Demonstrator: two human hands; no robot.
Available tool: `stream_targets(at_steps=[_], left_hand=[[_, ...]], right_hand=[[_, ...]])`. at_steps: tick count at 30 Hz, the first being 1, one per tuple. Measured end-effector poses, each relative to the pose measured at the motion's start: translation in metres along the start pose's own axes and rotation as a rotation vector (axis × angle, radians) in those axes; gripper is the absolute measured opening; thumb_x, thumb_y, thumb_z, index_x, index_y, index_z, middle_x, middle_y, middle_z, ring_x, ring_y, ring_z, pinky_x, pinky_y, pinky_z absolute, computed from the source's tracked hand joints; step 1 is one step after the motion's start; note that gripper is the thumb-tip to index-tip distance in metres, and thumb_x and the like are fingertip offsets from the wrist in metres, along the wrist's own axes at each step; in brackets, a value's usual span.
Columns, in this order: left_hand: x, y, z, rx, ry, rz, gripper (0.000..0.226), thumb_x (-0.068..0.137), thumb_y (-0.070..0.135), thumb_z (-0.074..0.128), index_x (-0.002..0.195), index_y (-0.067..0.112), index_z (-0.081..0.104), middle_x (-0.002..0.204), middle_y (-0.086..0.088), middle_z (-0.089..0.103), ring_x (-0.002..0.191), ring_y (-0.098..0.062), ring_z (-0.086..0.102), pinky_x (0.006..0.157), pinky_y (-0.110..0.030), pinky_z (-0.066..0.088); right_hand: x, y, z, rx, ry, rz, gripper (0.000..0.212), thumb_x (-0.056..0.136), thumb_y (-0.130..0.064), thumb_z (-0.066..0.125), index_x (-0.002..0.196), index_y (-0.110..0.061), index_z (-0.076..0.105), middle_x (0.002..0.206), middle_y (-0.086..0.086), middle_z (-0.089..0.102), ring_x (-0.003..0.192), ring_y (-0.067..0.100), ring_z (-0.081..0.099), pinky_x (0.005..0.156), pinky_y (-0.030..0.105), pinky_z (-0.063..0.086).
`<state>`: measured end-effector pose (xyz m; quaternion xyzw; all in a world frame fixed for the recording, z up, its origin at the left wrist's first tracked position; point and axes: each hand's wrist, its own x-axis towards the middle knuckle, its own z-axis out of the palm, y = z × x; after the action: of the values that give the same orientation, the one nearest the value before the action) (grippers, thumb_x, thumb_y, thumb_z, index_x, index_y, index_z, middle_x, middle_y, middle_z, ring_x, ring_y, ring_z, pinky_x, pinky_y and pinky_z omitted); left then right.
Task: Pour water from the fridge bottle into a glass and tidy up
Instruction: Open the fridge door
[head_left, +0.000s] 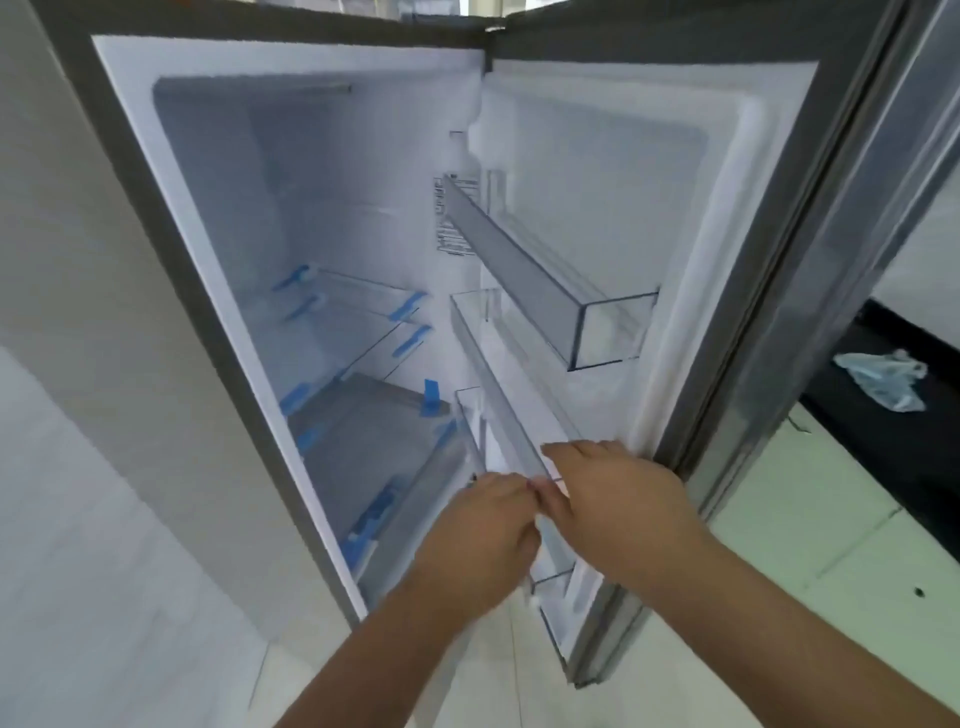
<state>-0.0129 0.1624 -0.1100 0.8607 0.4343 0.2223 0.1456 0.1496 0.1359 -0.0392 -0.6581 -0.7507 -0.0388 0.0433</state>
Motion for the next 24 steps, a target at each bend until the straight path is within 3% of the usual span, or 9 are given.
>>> stream_targets(at_steps=[1, 3, 5, 8, 12, 18, 24], left_hand=[[0.014, 0.002, -0.004, -0.006, 0.075, -0.036, 0.027, 0.1, 0.015, 0.058, 0.123, 0.018, 0.07, 0.122, -0.001, 0.07, 0.112, -0.017, 0.062, 0.109, -0.026, 0.045], [0.048, 0.014, -0.008, 0.042, 0.173, -0.006, 0.043, 0.101, 0.014, 0.059, 0.144, 0.022, 0.057, 0.146, 0.003, 0.058, 0.135, -0.014, 0.051, 0.118, -0.026, 0.036], [0.079, 0.025, 0.003, 0.125, 0.079, 0.076, 0.06, 0.105, 0.018, 0.052, 0.161, 0.025, 0.033, 0.168, 0.007, 0.033, 0.156, -0.012, 0.026, 0.126, -0.034, 0.027], [0.123, 0.037, 0.023, 0.288, -0.103, 0.154, 0.066, 0.107, 0.02, 0.044, 0.166, 0.025, 0.015, 0.174, 0.009, 0.012, 0.161, -0.009, 0.004, 0.127, -0.031, 0.019], [0.16, 0.065, 0.057, 0.29, -0.162, 0.168, 0.074, 0.106, 0.019, 0.044, 0.167, 0.022, 0.002, 0.175, 0.007, 0.0, 0.161, -0.012, -0.003, 0.129, -0.031, 0.015], [0.24, 0.114, 0.087, 0.34, -0.213, 0.09, 0.077, 0.103, 0.02, 0.045, 0.167, 0.021, 0.002, 0.175, 0.006, 0.001, 0.162, -0.016, 0.0, 0.13, -0.038, 0.011], [0.311, 0.143, 0.116, 0.362, -0.197, 0.002, 0.077, 0.102, 0.014, 0.048, 0.167, 0.02, 0.008, 0.175, 0.005, 0.009, 0.162, -0.017, 0.008, 0.127, -0.04, 0.02]], right_hand=[[-0.002, 0.016, 0.003, 0.01, -0.001, 0.028, 0.043, 0.106, -0.051, 0.038, 0.137, -0.029, 0.058, 0.128, -0.007, 0.067, 0.117, 0.017, 0.06, 0.08, 0.034, 0.056], [-0.005, 0.048, 0.009, 0.016, 0.004, 0.069, 0.037, 0.106, -0.046, 0.041, 0.133, -0.031, 0.061, 0.123, -0.01, 0.068, 0.118, 0.014, 0.058, 0.079, 0.033, 0.058], [-0.007, 0.079, 0.013, 0.046, 0.026, 0.115, 0.033, 0.105, -0.042, 0.044, 0.129, -0.032, 0.065, 0.117, -0.01, 0.07, 0.119, 0.012, 0.057, 0.079, 0.032, 0.058], [-0.006, 0.124, 0.021, 0.118, 0.051, 0.199, 0.032, 0.106, -0.035, 0.047, 0.131, -0.031, 0.067, 0.124, -0.005, 0.068, 0.126, 0.013, 0.057, 0.088, 0.033, 0.056], [0.009, 0.187, 0.032, 0.181, 0.037, 0.296, 0.034, 0.11, -0.027, 0.043, 0.135, -0.027, 0.064, 0.163, 0.0, 0.042, 0.149, 0.012, 0.04, 0.11, 0.032, 0.044], [0.067, 0.291, 0.056, 0.138, -0.038, 0.276, 0.055, 0.098, 0.006, 0.046, 0.15, -0.01, 0.048, 0.161, 0.002, 0.043, 0.157, 0.01, 0.02, 0.121, 0.03, 0.035], [0.1, 0.35, 0.054, 0.237, -0.021, 0.359, 0.076, 0.093, 0.012, 0.044, 0.162, -0.017, 0.03, 0.172, -0.012, 0.013, 0.147, 0.014, 0.044, 0.114, 0.038, 0.046]])
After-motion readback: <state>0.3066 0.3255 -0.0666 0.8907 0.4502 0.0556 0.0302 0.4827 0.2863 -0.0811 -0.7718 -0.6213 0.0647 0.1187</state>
